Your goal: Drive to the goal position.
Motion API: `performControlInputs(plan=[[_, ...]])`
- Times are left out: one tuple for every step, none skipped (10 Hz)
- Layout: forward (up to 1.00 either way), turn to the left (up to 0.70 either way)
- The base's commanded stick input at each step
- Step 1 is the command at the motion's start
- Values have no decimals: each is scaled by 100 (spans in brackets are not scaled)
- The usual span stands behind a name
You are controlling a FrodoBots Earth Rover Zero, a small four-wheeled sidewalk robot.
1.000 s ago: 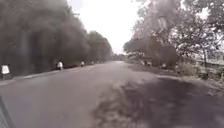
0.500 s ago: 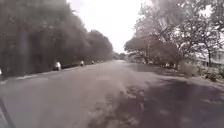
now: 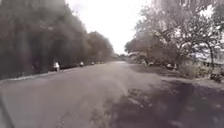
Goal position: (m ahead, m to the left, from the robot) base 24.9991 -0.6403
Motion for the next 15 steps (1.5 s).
performControlInputs(plan=[[70,0],[70,0],[70,0],[70,21],[70,11],[70,1],[70,0],[70,0],[70,0],[70,0],[70,0],[70,0],[70,0],[70,0],[70,0]])
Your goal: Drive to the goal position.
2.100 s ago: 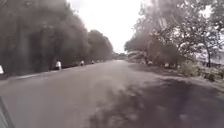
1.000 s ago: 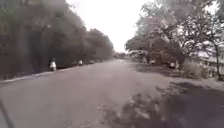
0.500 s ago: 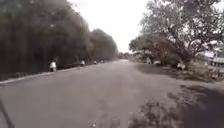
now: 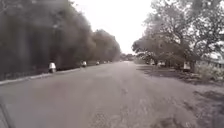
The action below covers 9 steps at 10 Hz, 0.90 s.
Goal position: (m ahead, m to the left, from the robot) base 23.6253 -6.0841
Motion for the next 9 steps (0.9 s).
performControlInputs(plan=[[70,27],[70,27],[70,27],[70,0],[70,0],[70,0],[70,0],[70,0],[70,0]])
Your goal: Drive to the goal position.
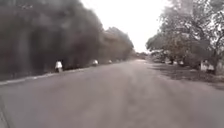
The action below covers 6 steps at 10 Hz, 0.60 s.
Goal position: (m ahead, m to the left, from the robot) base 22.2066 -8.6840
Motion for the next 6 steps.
performControlInputs(plan=[[70,0],[70,0],[70,0],[70,0],[70,0],[70,0]])
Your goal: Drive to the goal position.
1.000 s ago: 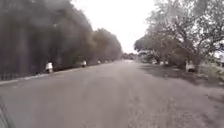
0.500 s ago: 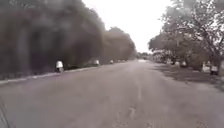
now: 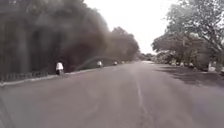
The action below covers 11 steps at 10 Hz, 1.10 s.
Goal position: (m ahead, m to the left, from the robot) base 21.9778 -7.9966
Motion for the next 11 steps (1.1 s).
performControlInputs(plan=[[70,-7],[70,-18],[70,-24],[70,-13],[70,-2],[70,0],[70,0],[70,0],[70,0],[70,0],[70,0]])
